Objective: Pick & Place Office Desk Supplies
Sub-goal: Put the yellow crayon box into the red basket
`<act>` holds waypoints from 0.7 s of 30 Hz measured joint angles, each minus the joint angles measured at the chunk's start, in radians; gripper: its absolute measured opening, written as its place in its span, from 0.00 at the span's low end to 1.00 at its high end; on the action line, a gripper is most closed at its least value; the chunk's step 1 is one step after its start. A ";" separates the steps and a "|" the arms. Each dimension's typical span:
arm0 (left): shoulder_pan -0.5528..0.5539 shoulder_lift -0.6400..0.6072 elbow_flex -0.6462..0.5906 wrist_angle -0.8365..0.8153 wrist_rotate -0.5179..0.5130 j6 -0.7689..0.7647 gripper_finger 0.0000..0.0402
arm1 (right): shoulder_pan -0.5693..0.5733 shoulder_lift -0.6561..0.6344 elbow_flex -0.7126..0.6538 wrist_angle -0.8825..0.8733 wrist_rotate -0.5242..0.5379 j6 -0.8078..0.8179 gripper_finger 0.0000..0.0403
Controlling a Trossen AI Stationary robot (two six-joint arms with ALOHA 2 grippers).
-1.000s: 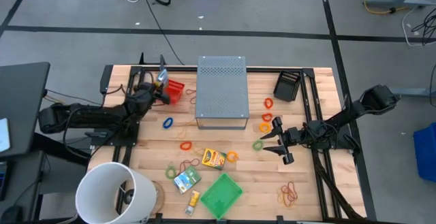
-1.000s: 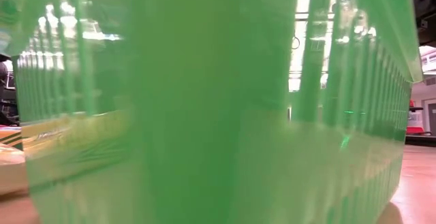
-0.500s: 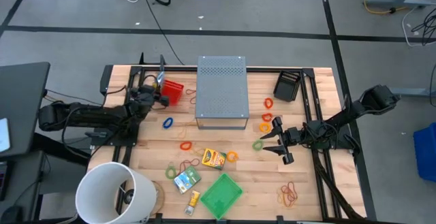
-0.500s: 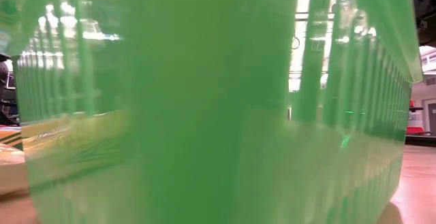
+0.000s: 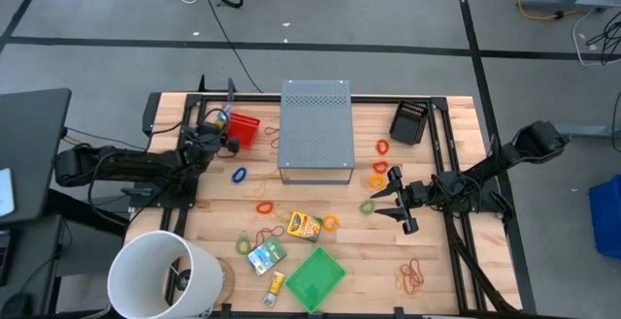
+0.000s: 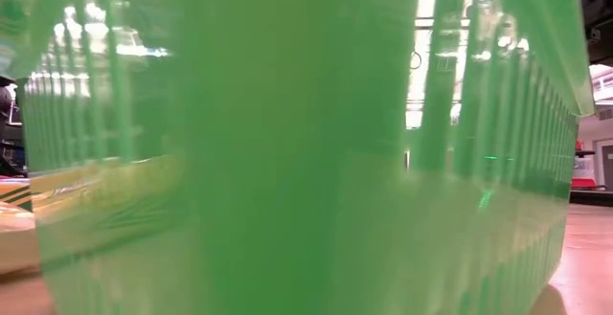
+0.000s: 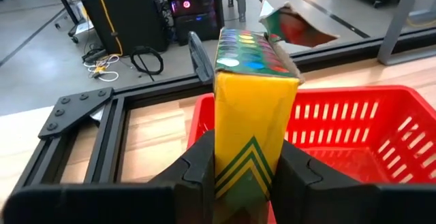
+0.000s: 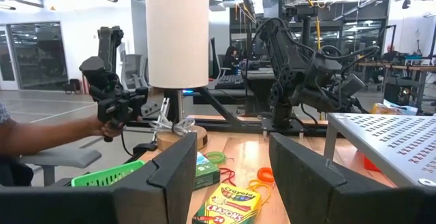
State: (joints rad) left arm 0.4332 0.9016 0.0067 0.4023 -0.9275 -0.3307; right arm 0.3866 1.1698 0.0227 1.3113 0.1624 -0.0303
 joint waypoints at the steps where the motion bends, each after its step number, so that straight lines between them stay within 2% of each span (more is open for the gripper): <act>1: 0.000 0.000 0.000 -0.002 -0.001 -0.009 0.27 | 0.000 0.000 0.000 0.000 0.000 0.000 0.47; 6: 0.000 0.000 0.000 -0.030 -0.046 -0.079 0.53 | 0.000 0.000 0.000 0.000 0.001 0.000 0.47; 10: 0.000 0.000 0.000 -0.047 -0.062 -0.108 0.65 | 0.000 0.000 0.000 0.000 0.002 0.000 0.47; 14: -0.002 0.000 0.000 -0.036 -0.067 -0.107 0.69 | 0.000 0.000 0.000 0.000 0.021 -0.001 0.47; 21: -0.002 0.000 0.000 -0.022 -0.078 -0.096 0.67 | 0.000 0.000 0.000 0.001 0.021 -0.003 0.47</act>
State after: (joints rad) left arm 0.4313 0.9020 0.0063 0.3806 -1.0050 -0.4265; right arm 0.3866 1.1698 0.0231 1.3119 0.1833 -0.0338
